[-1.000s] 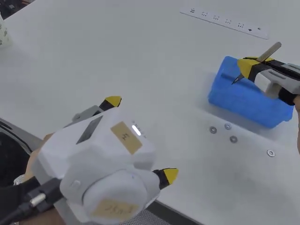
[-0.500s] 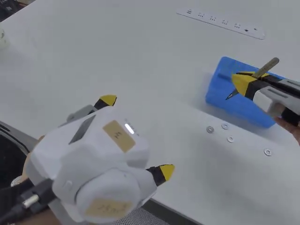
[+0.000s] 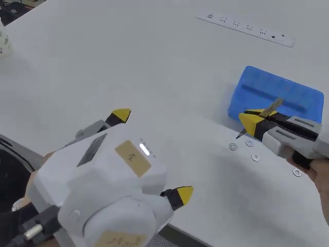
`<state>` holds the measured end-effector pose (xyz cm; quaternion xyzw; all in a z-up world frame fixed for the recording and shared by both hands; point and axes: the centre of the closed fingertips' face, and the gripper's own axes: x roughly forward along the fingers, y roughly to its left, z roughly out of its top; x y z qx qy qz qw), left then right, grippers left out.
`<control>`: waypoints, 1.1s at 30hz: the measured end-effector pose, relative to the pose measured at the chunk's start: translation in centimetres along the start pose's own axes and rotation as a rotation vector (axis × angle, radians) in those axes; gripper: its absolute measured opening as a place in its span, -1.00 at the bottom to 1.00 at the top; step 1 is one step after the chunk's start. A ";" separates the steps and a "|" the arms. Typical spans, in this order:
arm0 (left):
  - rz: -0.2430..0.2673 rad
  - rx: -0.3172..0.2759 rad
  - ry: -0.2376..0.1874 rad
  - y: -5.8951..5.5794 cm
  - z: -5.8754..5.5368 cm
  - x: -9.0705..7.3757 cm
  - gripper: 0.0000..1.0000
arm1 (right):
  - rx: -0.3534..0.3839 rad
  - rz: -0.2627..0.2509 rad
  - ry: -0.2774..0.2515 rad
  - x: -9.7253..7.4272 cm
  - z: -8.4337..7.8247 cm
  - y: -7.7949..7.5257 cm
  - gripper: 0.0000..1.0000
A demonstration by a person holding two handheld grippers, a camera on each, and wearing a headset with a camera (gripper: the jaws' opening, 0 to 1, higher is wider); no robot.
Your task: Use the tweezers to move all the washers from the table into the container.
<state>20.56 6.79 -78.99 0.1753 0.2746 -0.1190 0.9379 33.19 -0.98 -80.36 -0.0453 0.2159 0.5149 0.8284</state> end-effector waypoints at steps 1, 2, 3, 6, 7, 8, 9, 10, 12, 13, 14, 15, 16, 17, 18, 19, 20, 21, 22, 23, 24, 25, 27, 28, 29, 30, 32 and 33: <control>0.001 0.000 -0.001 0.0 0.0 0.0 0.80 | 0.001 0.000 0.000 0.0 -0.1 0.0 -0.92; 0.003 -0.002 -0.003 0.1 0.0 0.0 0.80 | 0.006 -0.001 0.007 0.1 -0.4 -0.1 -0.92; 0.005 -0.002 -0.003 0.1 0.0 0.0 0.80 | 0.007 -0.004 0.012 0.1 -0.6 -0.2 -0.92; 0.004 -0.003 -0.006 0.1 0.1 -0.1 0.81 | 0.006 -0.009 0.023 0.2 -1.1 -0.3 -0.92; 0.005 0.000 -0.005 0.1 0.1 0.0 0.81 | 0.006 -0.012 0.026 0.2 -1.2 -0.4 -0.92; 0.006 0.003 -0.003 0.0 0.0 0.0 0.80 | 0.007 -0.014 0.028 0.2 -1.4 -0.4 -0.92; 0.005 0.003 -0.003 0.0 0.0 0.0 0.80 | 0.009 -0.016 0.028 0.2 -1.4 -0.5 -0.92; 0.004 0.003 -0.002 0.0 0.0 0.0 0.80 | 0.011 -0.020 0.029 0.3 -1.5 -0.5 -0.92; 0.005 0.004 -0.001 0.0 0.0 0.0 0.80 | 0.016 -0.019 0.034 0.4 -1.8 -0.5 -0.92; 0.004 0.004 -0.001 0.0 0.0 0.0 0.80 | 0.017 -0.020 0.035 0.4 -1.8 -0.5 -0.92; 0.003 0.003 0.000 0.0 0.0 0.0 0.80 | 0.016 -0.020 0.036 0.4 -1.9 -0.5 -0.92; 0.003 0.004 0.003 0.0 -0.1 0.0 0.80 | 0.013 -0.022 0.038 0.4 -2.0 -0.5 -0.92; 0.003 0.005 0.003 0.0 -0.1 0.0 0.80 | 0.013 -0.023 0.037 0.5 -2.0 -0.5 -0.92; 0.003 0.005 0.003 0.0 -0.1 0.0 0.80 | 0.013 -0.026 0.037 0.5 -2.0 -0.6 -0.92; 0.003 0.004 0.004 0.0 -0.1 0.0 0.80 | 0.012 -0.028 0.036 0.5 -2.0 -0.6 -0.92; 0.004 0.004 0.005 0.0 -0.1 0.0 0.80 | 0.008 -0.031 0.037 0.5 -2.0 -0.6 -0.92; 0.004 0.004 0.005 0.0 -0.1 0.0 0.80 | 0.003 -0.035 0.041 0.5 -2.1 -0.6 -0.92; 0.004 0.005 0.005 0.0 -0.1 0.0 0.80 | -0.001 -0.036 0.043 0.5 -2.2 -0.6 -0.92; 0.003 0.006 0.007 0.0 -0.1 0.1 0.80 | -0.003 -0.036 0.044 0.5 -2.2 -0.6 -0.92; 0.003 0.007 0.008 0.0 -0.2 0.1 0.80 | -0.005 -0.037 0.045 0.5 -2.2 -0.6 -0.92; 0.003 0.008 0.010 0.0 -0.2 0.1 0.80 | -0.007 -0.039 0.041 0.5 -2.2 -0.6 -0.92; 0.002 0.009 0.011 0.0 -0.2 0.1 0.80 | -0.008 -0.042 0.039 0.5 -2.2 -0.7 -0.93; 0.002 0.009 0.009 0.0 -0.1 0.1 0.80 | -0.009 -0.045 0.040 0.5 -2.2 -0.7 -0.93; 0.003 0.009 0.006 0.0 -0.1 0.0 0.79 | -0.012 -0.044 0.044 0.4 -2.2 -0.7 -0.94; 0.006 0.009 0.003 0.0 0.0 0.0 0.79 | -0.015 -0.042 0.047 0.4 -2.2 -0.6 -0.94; 0.008 0.009 0.002 0.1 0.0 0.0 0.78 | -0.021 -0.044 0.051 0.4 -2.2 -0.6 -0.94; 0.009 0.006 0.004 0.1 0.0 0.0 0.78 | -0.030 -0.043 0.057 0.4 -2.2 -0.5 -0.95; 0.009 0.007 0.003 0.1 0.0 0.0 0.78 | -0.032 -0.044 0.061 0.4 -2.2 -0.5 -0.95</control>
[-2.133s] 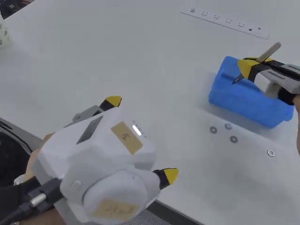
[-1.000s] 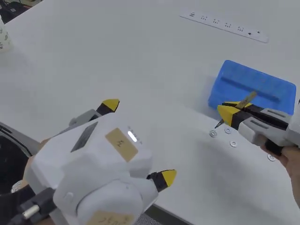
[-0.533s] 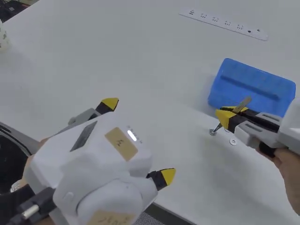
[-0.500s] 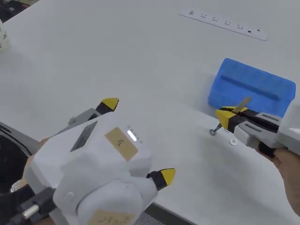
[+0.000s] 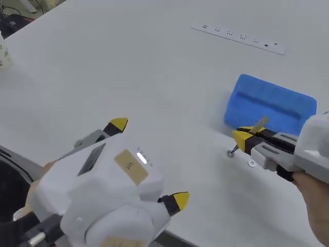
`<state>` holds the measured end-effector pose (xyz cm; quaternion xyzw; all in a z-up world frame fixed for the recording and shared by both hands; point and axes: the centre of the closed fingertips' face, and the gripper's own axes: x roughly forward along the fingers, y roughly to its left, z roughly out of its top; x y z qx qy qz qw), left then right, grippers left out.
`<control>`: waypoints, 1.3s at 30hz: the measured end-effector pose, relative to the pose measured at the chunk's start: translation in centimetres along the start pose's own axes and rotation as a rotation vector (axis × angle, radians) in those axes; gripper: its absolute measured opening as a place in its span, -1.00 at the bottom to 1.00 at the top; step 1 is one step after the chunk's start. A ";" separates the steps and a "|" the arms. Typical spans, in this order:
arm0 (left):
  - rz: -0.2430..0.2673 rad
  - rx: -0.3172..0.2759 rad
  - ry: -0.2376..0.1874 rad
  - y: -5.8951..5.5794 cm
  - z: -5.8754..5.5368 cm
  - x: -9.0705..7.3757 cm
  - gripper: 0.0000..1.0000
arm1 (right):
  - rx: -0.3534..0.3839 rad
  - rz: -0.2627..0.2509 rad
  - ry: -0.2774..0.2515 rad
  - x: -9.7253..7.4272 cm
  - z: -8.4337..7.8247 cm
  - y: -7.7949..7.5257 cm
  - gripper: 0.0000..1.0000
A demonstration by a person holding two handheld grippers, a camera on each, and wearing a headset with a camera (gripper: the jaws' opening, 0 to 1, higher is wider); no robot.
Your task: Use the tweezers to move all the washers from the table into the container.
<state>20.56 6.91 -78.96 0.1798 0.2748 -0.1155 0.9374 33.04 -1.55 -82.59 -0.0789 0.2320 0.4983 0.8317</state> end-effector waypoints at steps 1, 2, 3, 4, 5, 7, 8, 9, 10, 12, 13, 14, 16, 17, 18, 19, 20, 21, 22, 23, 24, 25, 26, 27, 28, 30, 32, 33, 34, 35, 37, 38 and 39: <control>0.001 0.001 -0.001 0.0 0.0 0.0 0.78 | -0.002 0.001 0.002 0.0 0.0 0.1 -0.95; 0.003 0.002 -0.001 0.0 0.0 0.0 0.78 | -0.004 0.003 0.002 -0.1 0.1 0.2 -0.95; 0.004 0.001 -0.001 0.1 0.0 0.0 0.78 | -0.007 0.004 0.003 -0.2 0.2 0.3 -0.95; 0.006 0.000 -0.001 0.1 0.0 0.0 0.78 | -0.009 0.007 0.003 -0.2 0.3 0.4 -0.95; 0.008 0.001 -0.001 0.1 0.0 -0.1 0.78 | -0.007 0.010 0.002 -0.3 0.4 0.5 -0.95; 0.011 0.003 0.000 0.2 0.0 -0.1 0.78 | -0.003 0.016 0.000 -0.5 0.5 0.6 -0.95; 0.012 0.004 0.000 0.2 0.0 0.0 0.79 | 0.000 0.017 0.000 -0.5 0.6 0.7 -0.95; 0.015 0.003 0.000 0.3 0.0 0.0 0.80 | 0.005 0.021 0.000 -0.7 0.7 0.7 -0.95; 0.016 0.002 -0.001 0.3 0.0 0.0 0.81 | 0.013 0.027 -0.002 -0.8 0.8 0.8 -0.95; 0.016 -0.005 -0.001 0.4 0.0 0.0 0.81 | 0.025 0.030 -0.015 -1.0 1.3 0.9 -0.95; 0.015 -0.006 -0.001 0.4 0.0 0.0 0.82 | 0.031 0.032 -0.022 -1.2 1.6 1.0 -0.96; 0.014 -0.006 -0.002 0.3 0.0 0.0 0.82 | 0.036 0.034 -0.030 -1.4 1.9 1.0 -0.96; 0.015 -0.002 -0.001 0.3 0.0 0.0 0.82 | 0.043 0.033 -0.043 -1.6 2.5 0.9 -0.96; 0.014 -0.001 0.000 0.3 0.0 0.0 0.82 | 0.049 0.030 -0.053 -1.8 2.9 0.8 -0.96; 0.013 0.000 0.001 0.3 0.0 0.0 0.82 | 0.059 0.029 -0.060 -1.9 3.1 0.7 -0.96; 0.013 0.001 0.001 0.3 0.0 0.0 0.82 | 0.071 0.030 -0.068 -2.0 3.3 0.6 -0.96; 0.012 0.002 -0.001 0.3 0.0 0.0 0.82 | 0.085 0.031 -0.076 -2.1 3.6 0.4 -0.96; 0.012 0.002 -0.002 0.3 0.0 0.0 0.82 | 0.088 0.030 -0.078 -2.2 3.7 0.3 -0.96; 0.012 0.004 -0.002 0.3 0.0 0.0 0.82 | 0.085 0.027 -0.080 -2.3 3.9 0.2 -0.96; 0.011 0.004 -0.002 0.3 0.0 0.0 0.82 | 0.078 0.024 -0.081 -2.3 4.1 0.1 -0.96; 0.010 0.006 -0.001 0.2 0.0 0.0 0.82 | 0.074 0.023 -0.083 -2.4 4.3 0.0 -0.96; 0.011 0.008 0.000 0.2 0.0 0.1 0.82 | 0.075 0.024 -0.084 -2.5 4.4 -0.1 -0.96; 0.012 0.012 0.001 0.2 0.0 0.1 0.82 | 0.073 0.024 -0.087 -2.6 4.7 -0.2 -0.96; 0.011 0.012 0.001 0.2 -0.1 0.1 0.82 | 0.068 0.024 -0.088 -2.6 4.8 -0.2 -0.96; 0.011 0.013 0.001 0.2 -0.1 0.1 0.82 | 0.055 0.021 -0.088 -2.7 5.0 -0.3 -0.96; 0.010 0.014 0.002 0.2 -0.1 0.1 0.82 | 0.037 0.017 -0.086 -2.7 5.3 -0.4 -0.96; 0.008 0.016 0.005 0.1 -0.1 0.1 0.82 | 0.020 0.013 -0.089 -2.8 5.8 -0.6 -0.96; 0.003 0.015 0.007 0.1 -0.2 0.2 0.82 | 0.012 0.011 -0.091 -2.8 6.0 -0.7 -0.96; 0.003 0.014 0.007 0.0 -0.2 0.2 0.83 | 0.006 0.011 -0.093 -2.8 6.2 -0.8 -0.96; 0.004 0.015 0.007 0.1 -0.2 0.2 0.83 | 0.000 0.009 -0.094 -2.8 6.4 -0.9 -0.96; 0.006 0.014 0.008 0.1 -0.2 0.2 0.82 | -0.013 0.003 -0.096 -2.8 6.7 -1.2 -0.96; 0.005 0.010 0.009 0.1 -0.2 0.2 0.83 | -0.018 0.000 -0.097 -2.7 6.9 -1.4 -0.96; 0.005 0.010 0.011 0.1 -0.2 0.2 0.83 | -0.022 -0.004 -0.100 -2.7 7.1 -1.7 -0.96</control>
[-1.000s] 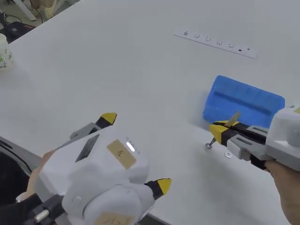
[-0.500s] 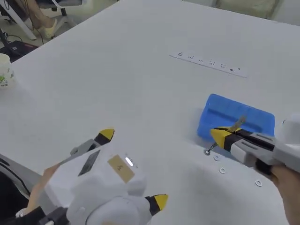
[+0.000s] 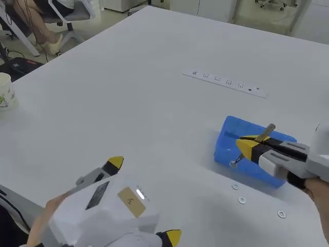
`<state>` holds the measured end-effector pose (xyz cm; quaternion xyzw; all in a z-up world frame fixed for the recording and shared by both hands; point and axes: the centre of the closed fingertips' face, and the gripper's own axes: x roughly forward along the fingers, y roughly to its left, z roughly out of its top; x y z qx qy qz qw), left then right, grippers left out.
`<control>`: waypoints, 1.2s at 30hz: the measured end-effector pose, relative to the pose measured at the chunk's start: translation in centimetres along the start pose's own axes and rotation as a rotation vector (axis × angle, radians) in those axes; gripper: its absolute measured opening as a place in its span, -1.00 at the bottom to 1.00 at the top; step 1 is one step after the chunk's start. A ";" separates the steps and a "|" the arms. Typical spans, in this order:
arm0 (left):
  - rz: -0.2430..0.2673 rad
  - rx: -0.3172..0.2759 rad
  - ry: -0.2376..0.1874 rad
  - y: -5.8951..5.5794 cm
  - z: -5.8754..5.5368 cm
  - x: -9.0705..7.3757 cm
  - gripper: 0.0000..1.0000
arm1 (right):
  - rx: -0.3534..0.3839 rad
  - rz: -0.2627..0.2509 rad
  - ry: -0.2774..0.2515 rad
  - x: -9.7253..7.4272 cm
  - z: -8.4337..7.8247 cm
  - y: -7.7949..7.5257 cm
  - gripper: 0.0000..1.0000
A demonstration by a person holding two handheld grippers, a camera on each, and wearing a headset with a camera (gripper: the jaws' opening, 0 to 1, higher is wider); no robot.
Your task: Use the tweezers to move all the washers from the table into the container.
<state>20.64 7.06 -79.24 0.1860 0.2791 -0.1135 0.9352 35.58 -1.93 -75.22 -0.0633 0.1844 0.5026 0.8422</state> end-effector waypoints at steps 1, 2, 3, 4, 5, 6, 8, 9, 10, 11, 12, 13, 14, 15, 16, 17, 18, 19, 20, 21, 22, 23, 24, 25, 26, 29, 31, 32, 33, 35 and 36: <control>0.001 0.002 0.001 0.0 0.0 0.0 0.83 | -0.002 -0.002 -0.002 0.0 0.1 -0.2 -0.96; 0.002 0.004 0.002 0.0 0.0 0.0 0.82 | -0.004 -0.005 -0.007 0.1 0.4 -0.5 -0.96; 0.002 0.005 0.003 0.0 -0.1 0.0 0.82 | -0.004 -0.008 -0.008 0.1 0.4 -0.7 -0.96; 0.001 0.007 0.006 -0.1 -0.1 0.0 0.82 | -0.007 -0.011 -0.010 0.2 0.5 -0.8 -0.96; -0.001 0.008 0.008 -0.1 -0.1 0.1 0.82 | -0.014 -0.021 -0.012 0.3 0.6 -1.2 -0.96; -0.006 0.011 0.015 -0.2 -0.3 0.1 0.82 | -0.019 -0.025 -0.013 0.4 0.6 -1.4 -0.96; -0.007 0.018 0.020 -0.3 -0.3 0.1 0.82 | -0.024 -0.037 -0.016 0.6 0.6 -1.9 -0.96; -0.006 0.019 0.020 -0.3 -0.3 0.1 0.82 | -0.025 -0.046 -0.019 0.7 0.7 -2.2 -0.96; -0.007 0.019 0.021 -0.3 -0.4 0.1 0.82 | -0.024 -0.051 -0.022 0.8 0.7 -2.4 -0.96; -0.006 0.018 0.023 -0.3 -0.4 0.2 0.82 | -0.020 -0.063 -0.025 1.0 0.7 -2.8 -0.96; -0.006 0.017 0.025 -0.3 -0.4 0.2 0.82 | -0.018 -0.068 -0.026 1.1 0.7 -3.0 -0.96; -0.006 0.016 0.025 -0.3 -0.4 0.2 0.82 | -0.017 -0.072 -0.027 1.2 0.7 -3.2 -0.96; -0.006 0.016 0.025 -0.3 -0.4 0.2 0.82 | -0.015 -0.085 -0.027 1.4 0.6 -3.6 -0.96; -0.006 0.018 0.027 -0.3 -0.5 0.2 0.82 | -0.014 -0.094 -0.027 1.5 0.6 -3.9 -0.96; -0.007 0.019 0.029 -0.3 -0.5 0.2 0.82 | -0.014 -0.106 -0.029 1.7 0.5 -4.2 -0.96; -0.008 0.020 0.030 -0.4 -0.5 0.2 0.82 | -0.012 -0.118 -0.030 1.8 0.4 -4.5 -0.95; -0.009 0.021 0.029 -0.4 -0.5 0.2 0.81 | -0.012 -0.133 -0.029 1.9 0.3 -4.9 -0.95; -0.011 0.021 0.029 -0.4 -0.5 0.2 0.81 | -0.009 -0.134 -0.027 2.1 0.2 -5.0 -0.95; -0.011 0.022 0.030 -0.4 -0.5 0.2 0.81 | -0.001 -0.136 -0.023 2.4 -0.1 -5.3 -0.95; -0.010 0.024 0.033 -0.4 -0.5 0.2 0.81 | 0.001 -0.139 -0.019 2.6 -0.2 -5.4 -0.95; -0.011 0.024 0.034 -0.4 -0.6 0.2 0.81 | 0.004 -0.143 -0.014 2.8 -0.4 -5.6 -0.95; -0.010 0.024 0.034 -0.4 -0.6 0.2 0.81 | 0.002 -0.148 -0.012 2.9 -0.6 -5.7 -0.95; -0.010 0.024 0.035 -0.4 -0.6 0.2 0.81 | -0.008 -0.160 -0.003 3.2 -0.8 -6.0 -0.95; -0.009 0.024 0.036 -0.4 -0.6 0.2 0.81 | -0.009 -0.165 0.005 3.3 -1.1 -6.1 -0.95; -0.009 0.024 0.037 -0.4 -0.6 0.2 0.80 | -0.009 -0.166 0.016 3.5 -1.4 -6.3 -0.95; -0.010 0.027 0.041 -0.4 -0.7 0.2 0.80 | -0.003 -0.166 0.031 4.1 -2.2 -6.6 -0.95; -0.010 0.027 0.041 -0.4 -0.7 0.2 0.80 | 0.001 -0.169 0.042 4.4 -2.7 -6.7 -0.95; -0.009 0.027 0.043 -0.4 -0.7 0.2 0.80 | 0.002 -0.169 0.047 4.5 -3.0 -6.8 -0.95; -0.009 0.027 0.044 -0.4 -0.8 0.2 0.80 | 0.002 -0.171 0.056 4.7 -3.3 -6.8 -0.95; -0.009 0.027 0.045 -0.4 -0.8 0.2 0.80 | 0.003 -0.175 0.063 4.8 -3.6 -6.9 -0.95; -0.007 0.026 0.045 -0.3 -0.8 0.2 0.80 | 0.005 -0.175 0.065 4.9 -3.8 -7.0 -0.95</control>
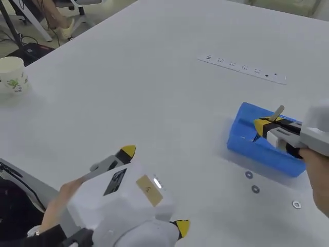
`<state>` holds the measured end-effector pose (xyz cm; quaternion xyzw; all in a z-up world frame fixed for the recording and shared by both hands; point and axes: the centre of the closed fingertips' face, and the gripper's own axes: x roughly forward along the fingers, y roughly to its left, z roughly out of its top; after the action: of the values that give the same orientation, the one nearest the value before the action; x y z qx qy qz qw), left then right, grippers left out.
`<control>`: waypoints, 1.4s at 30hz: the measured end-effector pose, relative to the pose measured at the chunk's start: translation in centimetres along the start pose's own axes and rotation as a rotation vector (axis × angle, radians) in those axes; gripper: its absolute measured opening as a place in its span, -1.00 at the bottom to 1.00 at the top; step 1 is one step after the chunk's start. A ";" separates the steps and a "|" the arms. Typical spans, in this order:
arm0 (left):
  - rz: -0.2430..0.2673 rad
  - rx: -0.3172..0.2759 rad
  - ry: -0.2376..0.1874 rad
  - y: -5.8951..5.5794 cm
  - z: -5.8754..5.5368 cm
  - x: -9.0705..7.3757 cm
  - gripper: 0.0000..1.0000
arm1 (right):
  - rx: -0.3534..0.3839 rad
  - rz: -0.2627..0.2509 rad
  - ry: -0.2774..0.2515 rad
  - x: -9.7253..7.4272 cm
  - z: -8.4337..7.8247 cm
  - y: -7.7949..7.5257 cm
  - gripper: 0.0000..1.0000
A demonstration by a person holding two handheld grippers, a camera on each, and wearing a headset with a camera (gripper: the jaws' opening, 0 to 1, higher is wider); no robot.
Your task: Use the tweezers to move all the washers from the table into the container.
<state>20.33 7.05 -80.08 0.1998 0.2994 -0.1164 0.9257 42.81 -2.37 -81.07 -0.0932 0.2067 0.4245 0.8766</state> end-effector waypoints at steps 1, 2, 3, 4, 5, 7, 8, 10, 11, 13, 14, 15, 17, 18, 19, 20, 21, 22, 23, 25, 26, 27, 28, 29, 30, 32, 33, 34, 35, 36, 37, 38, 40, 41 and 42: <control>0.001 0.000 0.001 0.0 0.0 0.0 0.80 | 0.000 -0.002 0.003 0.1 -0.1 0.0 -0.95; 0.001 0.000 0.001 0.0 0.0 0.0 0.80 | -0.003 -0.008 0.005 0.1 -0.2 -0.1 -0.95; 0.001 0.000 0.002 0.0 0.0 0.0 0.80 | -0.004 -0.010 0.006 0.1 -0.2 -0.2 -0.95; 0.000 0.000 0.002 0.0 0.0 0.0 0.80 | -0.005 -0.010 0.011 0.2 -0.3 -0.3 -0.95; 0.000 0.001 0.003 0.0 -0.1 0.0 0.80 | -0.004 -0.009 0.012 0.3 -0.4 -0.3 -0.95; 0.006 0.002 0.002 0.1 0.0 0.0 0.80 | -0.001 -0.010 0.016 0.3 -0.6 -0.3 -0.95; 0.007 -0.001 -0.002 0.2 0.0 -0.1 0.80 | -0.002 -0.011 0.019 0.3 -0.6 -0.3 -0.95; 0.004 -0.007 0.002 0.2 -0.1 -0.1 0.80 | -0.001 -0.010 0.023 0.4 -0.8 -0.4 -0.95; 0.007 -0.004 0.003 0.2 -0.1 -0.1 0.80 | -0.002 -0.011 0.025 0.4 -0.9 -0.4 -0.95; 0.012 -0.002 0.001 0.3 0.0 -0.1 0.79 | -0.005 -0.012 0.024 0.4 -0.9 -0.4 -0.95; 0.010 -0.006 0.002 0.3 -0.1 -0.1 0.79 | -0.006 -0.013 0.024 0.4 -0.9 -0.4 -0.95; 0.010 -0.007 0.003 0.3 -0.1 -0.1 0.79 | -0.007 -0.013 0.023 0.4 -0.9 -0.4 -0.95; 0.011 -0.003 0.004 0.3 -0.1 -0.1 0.79 | -0.007 -0.014 0.022 0.3 -1.0 -0.3 -0.95; 0.009 -0.002 0.004 0.2 -0.1 -0.1 0.79 | -0.008 -0.014 0.021 0.3 -1.0 -0.3 -0.95; 0.009 -0.002 0.004 0.2 -0.1 -0.1 0.79 | -0.008 -0.014 0.021 0.3 -1.0 -0.3 -0.95; 0.009 -0.002 0.005 0.2 -0.1 -0.1 0.79 | -0.011 -0.014 0.021 0.3 -1.0 -0.3 -0.95; 0.009 -0.003 0.005 0.2 -0.1 -0.1 0.79 | -0.015 -0.015 0.021 0.2 -1.0 -0.2 -0.95; 0.009 -0.004 0.004 0.2 -0.1 -0.1 0.79 | -0.018 -0.015 0.021 0.2 -1.0 -0.2 -0.95; 0.009 -0.003 0.004 0.2 -0.1 -0.1 0.79 | -0.018 -0.015 0.022 0.2 -1.1 -0.2 -0.95; 0.009 -0.002 0.005 0.2 -0.1 -0.1 0.79 | -0.013 -0.016 0.027 0.1 -1.1 -0.3 -0.94; 0.009 -0.001 0.005 0.2 -0.1 -0.1 0.79 | -0.002 -0.019 0.029 0.1 -1.1 -0.4 -0.94; 0.009 0.000 0.004 0.2 0.0 -0.1 0.79 | 0.008 -0.018 0.027 0.1 -1.1 -0.5 -0.93; 0.009 0.000 0.003 0.2 0.0 -0.1 0.79 | 0.024 -0.015 0.022 0.1 -1.1 -0.6 -0.93; 0.009 0.001 0.003 0.2 0.0 -0.1 0.79 | 0.033 -0.012 0.022 0.1 -1.1 -0.6 -0.92; 0.008 0.001 0.003 0.2 0.0 -0.1 0.79 | 0.035 -0.015 0.025 0.1 -1.1 -0.7 -0.92; 0.007 0.003 0.004 0.2 0.0 -0.1 0.79 | 0.034 -0.014 0.029 0.1 -1.1 -0.7 -0.92; 0.007 0.004 0.003 0.2 0.0 -0.1 0.79 | 0.039 -0.012 0.021 -0.1 -0.8 -0.7 -0.92; 0.007 0.004 0.003 0.2 0.0 -0.1 0.79 | 0.042 -0.013 0.015 -0.2 -0.6 -0.7 -0.92; 0.007 0.004 0.003 0.2 0.0 -0.1 0.79 | 0.043 -0.016 0.012 -0.4 -0.4 -0.8 -0.93; 0.007 0.004 0.002 0.2 0.0 -0.1 0.79 | 0.043 -0.019 0.010 -0.6 -0.3 -0.9 -0.93; 0.007 0.004 0.002 0.2 0.0 -0.1 0.79 | 0.046 -0.021 0.003 -0.9 -0.1 -0.9 -0.93; 0.009 0.005 0.002 0.2 0.0 -0.1 0.79 | 0.054 -0.019 -0.003 -1.1 0.1 -0.9 -0.93; 0.013 0.004 0.001 0.3 0.0 -0.1 0.79 | 0.068 -0.016 -0.021 -1.6 0.7 -0.8 -0.93; 0.015 0.003 0.000 0.3 0.1 -0.1 0.79 | 0.076 -0.012 -0.036 -2.0 1.1 -0.7 -0.93; 0.016 0.002 -0.001 0.4 0.1 -0.1 0.79 | 0.081 -0.009 -0.041 -2.2 1.4 -0.7 -0.93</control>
<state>20.38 7.35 -79.84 0.2028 0.2971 -0.1094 0.9266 42.48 -3.87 -78.90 -0.0500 0.2054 0.4136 0.8856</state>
